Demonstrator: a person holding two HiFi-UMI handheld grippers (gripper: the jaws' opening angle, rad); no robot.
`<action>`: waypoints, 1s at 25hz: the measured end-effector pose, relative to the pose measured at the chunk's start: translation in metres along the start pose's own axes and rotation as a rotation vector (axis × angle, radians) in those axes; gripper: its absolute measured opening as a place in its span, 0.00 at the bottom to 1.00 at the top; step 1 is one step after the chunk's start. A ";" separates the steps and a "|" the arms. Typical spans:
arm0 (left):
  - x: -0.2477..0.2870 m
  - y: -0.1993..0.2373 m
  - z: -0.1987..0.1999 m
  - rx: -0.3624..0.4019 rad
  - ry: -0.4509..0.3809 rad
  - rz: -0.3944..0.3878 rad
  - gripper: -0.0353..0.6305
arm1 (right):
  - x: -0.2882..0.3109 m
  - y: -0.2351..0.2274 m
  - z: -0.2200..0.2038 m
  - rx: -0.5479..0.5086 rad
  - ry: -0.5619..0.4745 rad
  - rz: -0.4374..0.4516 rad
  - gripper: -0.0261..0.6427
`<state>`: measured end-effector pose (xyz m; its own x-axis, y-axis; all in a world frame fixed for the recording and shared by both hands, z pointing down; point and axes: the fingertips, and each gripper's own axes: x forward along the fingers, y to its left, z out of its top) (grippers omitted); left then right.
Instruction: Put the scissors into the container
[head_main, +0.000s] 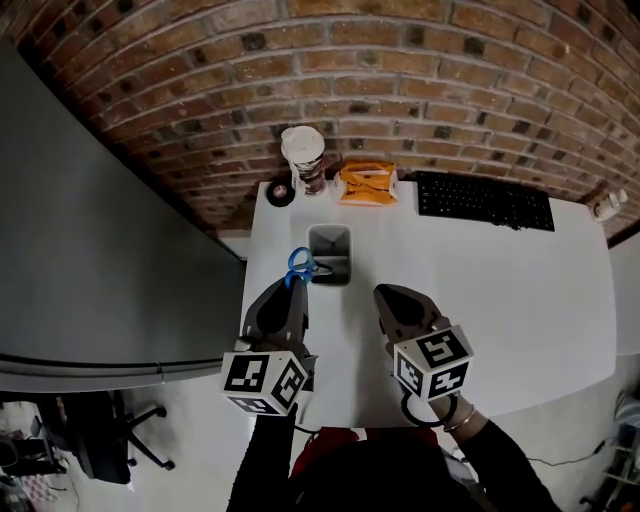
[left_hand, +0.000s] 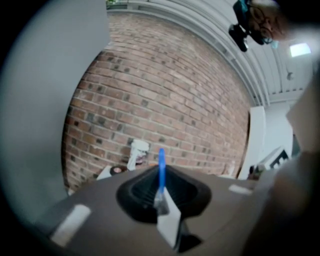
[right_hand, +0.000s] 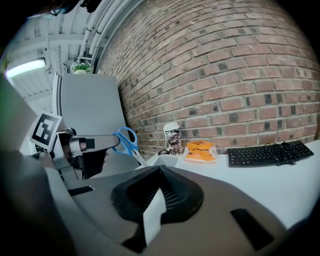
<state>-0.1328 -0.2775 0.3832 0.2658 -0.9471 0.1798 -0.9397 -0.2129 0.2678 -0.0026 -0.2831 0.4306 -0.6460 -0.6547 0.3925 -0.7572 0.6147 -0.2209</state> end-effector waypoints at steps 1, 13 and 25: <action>0.005 0.001 0.002 0.000 -0.002 -0.002 0.10 | 0.003 -0.001 0.002 -0.003 0.001 0.003 0.05; 0.054 0.007 0.010 -0.033 -0.003 -0.023 0.10 | 0.034 -0.014 0.013 -0.005 0.022 0.022 0.05; 0.079 0.019 -0.023 -0.109 0.059 -0.004 0.10 | 0.052 -0.032 -0.007 0.018 0.077 0.014 0.05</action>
<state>-0.1251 -0.3508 0.4240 0.2851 -0.9296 0.2334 -0.9102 -0.1864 0.3698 -0.0110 -0.3335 0.4643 -0.6478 -0.6096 0.4569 -0.7501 0.6150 -0.2429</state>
